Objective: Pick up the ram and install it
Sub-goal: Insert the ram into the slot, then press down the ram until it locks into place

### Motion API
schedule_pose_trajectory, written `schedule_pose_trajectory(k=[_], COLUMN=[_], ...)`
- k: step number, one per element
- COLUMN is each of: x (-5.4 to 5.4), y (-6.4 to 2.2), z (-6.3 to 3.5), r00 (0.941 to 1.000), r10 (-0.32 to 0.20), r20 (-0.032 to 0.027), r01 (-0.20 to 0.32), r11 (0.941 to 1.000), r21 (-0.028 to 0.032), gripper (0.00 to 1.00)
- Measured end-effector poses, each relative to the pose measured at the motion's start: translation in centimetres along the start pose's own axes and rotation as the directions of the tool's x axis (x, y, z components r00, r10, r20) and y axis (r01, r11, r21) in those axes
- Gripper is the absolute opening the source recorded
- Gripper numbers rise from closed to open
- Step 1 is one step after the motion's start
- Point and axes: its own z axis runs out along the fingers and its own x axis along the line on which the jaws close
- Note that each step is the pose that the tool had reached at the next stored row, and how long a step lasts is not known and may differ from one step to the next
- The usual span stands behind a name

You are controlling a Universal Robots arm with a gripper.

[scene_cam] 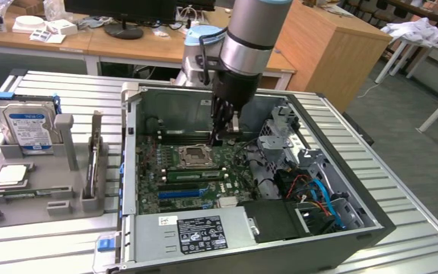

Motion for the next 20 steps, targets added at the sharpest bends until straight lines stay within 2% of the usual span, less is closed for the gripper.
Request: schedule_pose_trajectory(k=[11,20], x=[-0.1,-0.1], y=[0.06,0.06], z=[-2.75,-3.05], r00=[1.0,1.0], r10=[0.0,0.0], r20=[-0.0001,0.0], r01=[0.0,0.0], r11=[1.0,1.0], r21=[0.0,0.0], gripper=[0.19,0.19])
